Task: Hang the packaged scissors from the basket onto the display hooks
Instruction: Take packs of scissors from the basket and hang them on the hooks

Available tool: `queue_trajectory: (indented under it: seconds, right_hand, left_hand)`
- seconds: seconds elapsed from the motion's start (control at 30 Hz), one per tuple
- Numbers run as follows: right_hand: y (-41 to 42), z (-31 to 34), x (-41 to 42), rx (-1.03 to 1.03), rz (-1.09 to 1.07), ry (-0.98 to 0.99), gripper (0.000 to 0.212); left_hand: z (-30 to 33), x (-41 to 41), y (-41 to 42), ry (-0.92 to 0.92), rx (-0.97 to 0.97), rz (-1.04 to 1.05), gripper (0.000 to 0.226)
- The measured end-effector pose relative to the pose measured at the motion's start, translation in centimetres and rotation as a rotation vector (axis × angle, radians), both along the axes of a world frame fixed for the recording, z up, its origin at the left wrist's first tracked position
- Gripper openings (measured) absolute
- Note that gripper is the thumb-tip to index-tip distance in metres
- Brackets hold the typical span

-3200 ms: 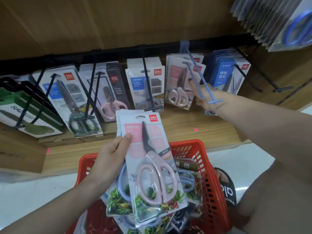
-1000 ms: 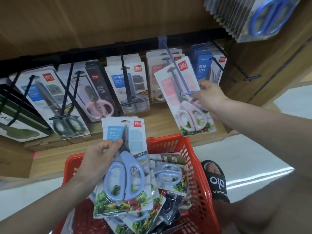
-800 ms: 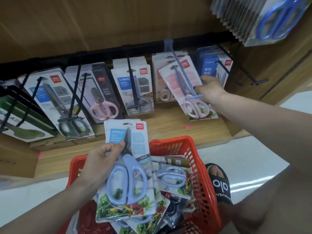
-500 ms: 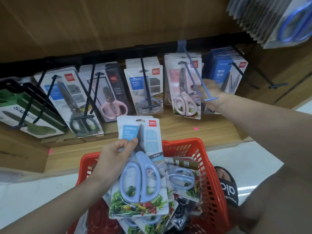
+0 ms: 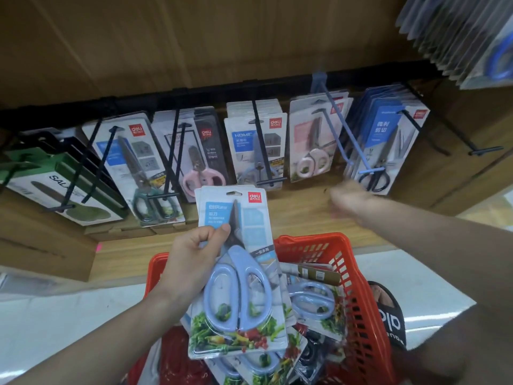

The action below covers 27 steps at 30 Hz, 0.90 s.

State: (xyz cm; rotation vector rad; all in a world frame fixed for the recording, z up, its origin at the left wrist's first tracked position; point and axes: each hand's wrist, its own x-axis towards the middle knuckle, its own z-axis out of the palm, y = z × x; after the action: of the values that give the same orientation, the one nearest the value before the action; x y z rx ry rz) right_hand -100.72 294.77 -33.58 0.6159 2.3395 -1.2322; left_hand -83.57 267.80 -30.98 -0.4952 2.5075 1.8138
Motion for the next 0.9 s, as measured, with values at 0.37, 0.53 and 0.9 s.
queue_trajectory:
  seconds: [0.37,0.53,0.9]
  right_hand:
    - [-4.7,4.7,11.3,-0.612,0.297,-0.327,0.035]
    - [-4.4,4.3,11.7,-0.647,0.223,-0.274,0.024]
    - [-2.7,3.6,12.4,-0.771,0.114,-0.284,0.039]
  left_hand:
    - [-0.2,0.1,1.3,0.003,0.007,-0.038,0.056]
    - [-0.2,0.1,1.5,-0.067,0.029,-0.101,0.048]
    - [-1.6,0.0,3.1,-0.248,0.323,0.067,0.025]
